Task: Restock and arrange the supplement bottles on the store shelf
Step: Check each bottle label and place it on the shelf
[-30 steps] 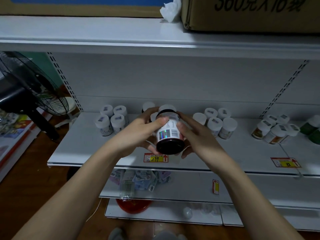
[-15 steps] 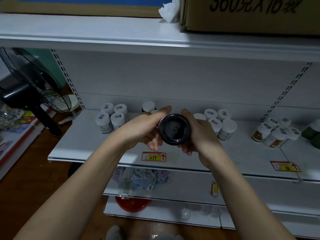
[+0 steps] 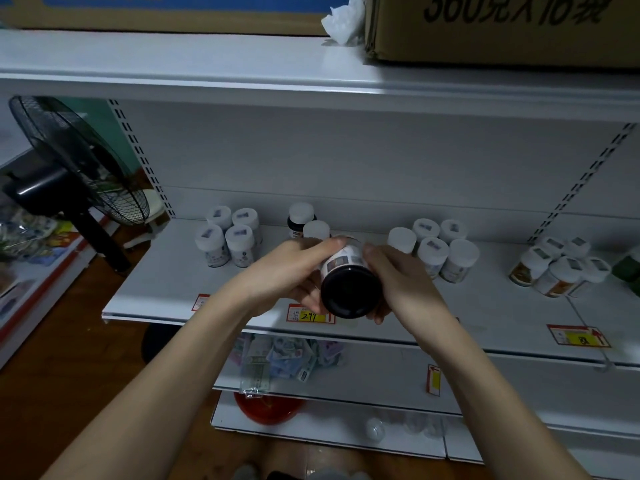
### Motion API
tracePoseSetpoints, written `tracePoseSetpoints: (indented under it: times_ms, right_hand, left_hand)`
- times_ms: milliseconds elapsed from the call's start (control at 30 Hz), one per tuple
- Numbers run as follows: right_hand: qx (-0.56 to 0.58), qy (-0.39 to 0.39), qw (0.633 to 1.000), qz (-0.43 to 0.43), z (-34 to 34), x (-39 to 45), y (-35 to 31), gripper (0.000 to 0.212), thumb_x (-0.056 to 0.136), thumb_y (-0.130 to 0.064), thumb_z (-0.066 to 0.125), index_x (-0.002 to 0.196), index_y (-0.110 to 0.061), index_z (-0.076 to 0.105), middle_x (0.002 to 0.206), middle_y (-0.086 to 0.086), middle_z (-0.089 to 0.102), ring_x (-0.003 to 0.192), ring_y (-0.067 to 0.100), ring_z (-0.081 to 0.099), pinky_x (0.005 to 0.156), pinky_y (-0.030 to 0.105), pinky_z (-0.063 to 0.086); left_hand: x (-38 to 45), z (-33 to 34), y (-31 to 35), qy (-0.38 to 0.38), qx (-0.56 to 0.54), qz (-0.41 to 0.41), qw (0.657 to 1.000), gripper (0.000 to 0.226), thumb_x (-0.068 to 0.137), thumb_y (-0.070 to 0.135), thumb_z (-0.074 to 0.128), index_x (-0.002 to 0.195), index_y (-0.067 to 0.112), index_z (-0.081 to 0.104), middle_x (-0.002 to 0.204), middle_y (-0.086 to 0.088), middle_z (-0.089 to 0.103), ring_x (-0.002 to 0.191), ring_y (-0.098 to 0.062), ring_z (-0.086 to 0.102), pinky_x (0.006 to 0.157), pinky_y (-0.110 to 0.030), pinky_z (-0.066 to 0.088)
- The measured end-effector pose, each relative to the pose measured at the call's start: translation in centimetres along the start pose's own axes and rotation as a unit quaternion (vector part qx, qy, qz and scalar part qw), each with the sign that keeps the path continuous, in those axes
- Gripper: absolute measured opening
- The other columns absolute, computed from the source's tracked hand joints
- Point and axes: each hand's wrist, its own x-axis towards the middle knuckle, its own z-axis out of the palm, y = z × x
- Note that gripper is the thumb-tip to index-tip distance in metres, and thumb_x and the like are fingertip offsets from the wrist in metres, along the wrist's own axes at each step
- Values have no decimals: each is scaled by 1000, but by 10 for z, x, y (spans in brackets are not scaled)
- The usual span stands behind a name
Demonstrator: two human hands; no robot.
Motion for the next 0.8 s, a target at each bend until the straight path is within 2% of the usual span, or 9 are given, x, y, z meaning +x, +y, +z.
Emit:
tracePoseSetpoints:
  times_ms: [67, 133, 233, 300, 367, 500, 567, 667, 800]
  right_hand:
    - [-4, -2, 1000, -19, 0, -1, 3, 28, 101, -37, 47, 121, -22, 62, 74, -1, 71, 57, 22, 66, 47, 32, 53]
    - [-14, -9, 999, -39, -1, 0, 10, 32, 100, -39, 49, 132, -35, 53, 86, 3, 73, 72, 23, 71, 54, 36, 58]
    - [-44, -28, 996, -72, -5, 3, 21, 44, 98, -46, 53, 140, -46, 40, 89, 7, 73, 81, 20, 71, 73, 44, 61]
    - [-46, -22, 996, -79, -7, 7, 25, 53, 97, -43, 56, 146, -45, 33, 93, 3, 71, 86, 13, 70, 82, 43, 60]
    - [-41, -17, 996, -78, -8, 10, 28, 58, 96, -39, 59, 148, -41, 31, 107, -5, 69, 97, 5, 68, 88, 36, 57]
    - [-34, -17, 994, -100, -6, 12, 28, 46, 97, -22, 62, 136, -37, 43, 124, -21, 59, 112, -11, 56, 83, 10, 48]
    - [-12, -12, 994, -106, -4, 13, 30, 46, 96, -14, 63, 132, -36, 46, 124, -23, 58, 114, -13, 54, 80, 6, 47]
    - [19, 0, 994, -110, -3, 16, 36, 48, 93, -4, 64, 129, -33, 51, 122, -22, 61, 117, -8, 55, 86, 10, 49]
    - [25, -3, 995, -99, -4, 16, 48, 49, 91, -1, 66, 124, -36, 53, 120, -24, 62, 120, -5, 54, 94, 16, 51]
  left_hand:
    - [0, -1, -2, -2, 1, 21, 1000, 39, 100, 45, 52, 120, 13, 61, 89, -24, 69, 72, -34, 63, 53, -30, 55]
    - [-1, -2, -3, 3, -8, 36, 999, 26, 98, 39, 58, 121, 29, 56, 92, -18, 70, 73, -35, 63, 55, -31, 57]
    - [1, -7, -4, 6, 0, 69, 998, 34, 93, 33, 65, 117, 52, 49, 86, -4, 76, 73, -22, 69, 66, -37, 61]
    - [4, -11, -3, 10, 20, 94, 995, 53, 92, 28, 67, 134, 50, 43, 81, 5, 76, 75, -15, 71, 70, -37, 62]
    - [6, -13, -3, 8, 19, 112, 993, 70, 91, 21, 70, 146, 47, 34, 90, 6, 77, 83, -16, 74, 72, -36, 62]
    - [9, -16, -6, 14, 16, 143, 989, 83, 86, 7, 74, 147, 48, 34, 108, 4, 74, 98, -16, 72, 78, -39, 62]
    - [10, -16, -6, 7, 13, 154, 988, 82, 85, 5, 75, 147, 43, 38, 111, 6, 73, 100, -16, 72, 80, -38, 61]
    - [13, -9, -9, 24, 13, 175, 984, 68, 85, 9, 77, 138, 38, 47, 114, 8, 71, 100, -11, 71, 79, -38, 62]
    - [17, 8, -21, 74, 6, 194, 978, 53, 84, 10, 78, 126, 31, 55, 111, 5, 69, 93, -10, 69, 71, -30, 59]
